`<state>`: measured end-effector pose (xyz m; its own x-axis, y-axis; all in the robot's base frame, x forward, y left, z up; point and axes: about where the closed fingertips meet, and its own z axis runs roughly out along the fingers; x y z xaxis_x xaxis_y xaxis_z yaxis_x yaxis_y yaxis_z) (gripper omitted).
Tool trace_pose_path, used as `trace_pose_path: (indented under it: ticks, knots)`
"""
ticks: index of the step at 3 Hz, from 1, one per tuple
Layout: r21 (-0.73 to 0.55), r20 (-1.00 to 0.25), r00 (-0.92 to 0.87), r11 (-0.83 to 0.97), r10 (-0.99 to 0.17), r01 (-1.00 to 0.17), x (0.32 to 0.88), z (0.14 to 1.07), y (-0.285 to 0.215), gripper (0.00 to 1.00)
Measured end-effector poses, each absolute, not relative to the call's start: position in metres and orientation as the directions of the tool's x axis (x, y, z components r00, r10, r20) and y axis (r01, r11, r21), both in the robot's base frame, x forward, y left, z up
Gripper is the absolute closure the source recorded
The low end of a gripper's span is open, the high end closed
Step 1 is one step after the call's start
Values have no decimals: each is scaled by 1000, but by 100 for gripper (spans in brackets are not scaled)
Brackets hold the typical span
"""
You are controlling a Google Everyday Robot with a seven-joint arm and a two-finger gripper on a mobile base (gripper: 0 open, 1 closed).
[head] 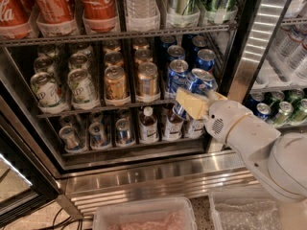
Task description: Pick pepsi can from middle shelf of fridge
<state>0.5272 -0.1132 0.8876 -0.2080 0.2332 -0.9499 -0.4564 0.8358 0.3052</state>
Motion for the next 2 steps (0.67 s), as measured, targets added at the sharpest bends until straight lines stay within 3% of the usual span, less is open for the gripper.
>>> trace_pose_path:
  ticks: [2]
  knots:
    - [351,-935,-244,749,256,-561,509,897,-102,100]
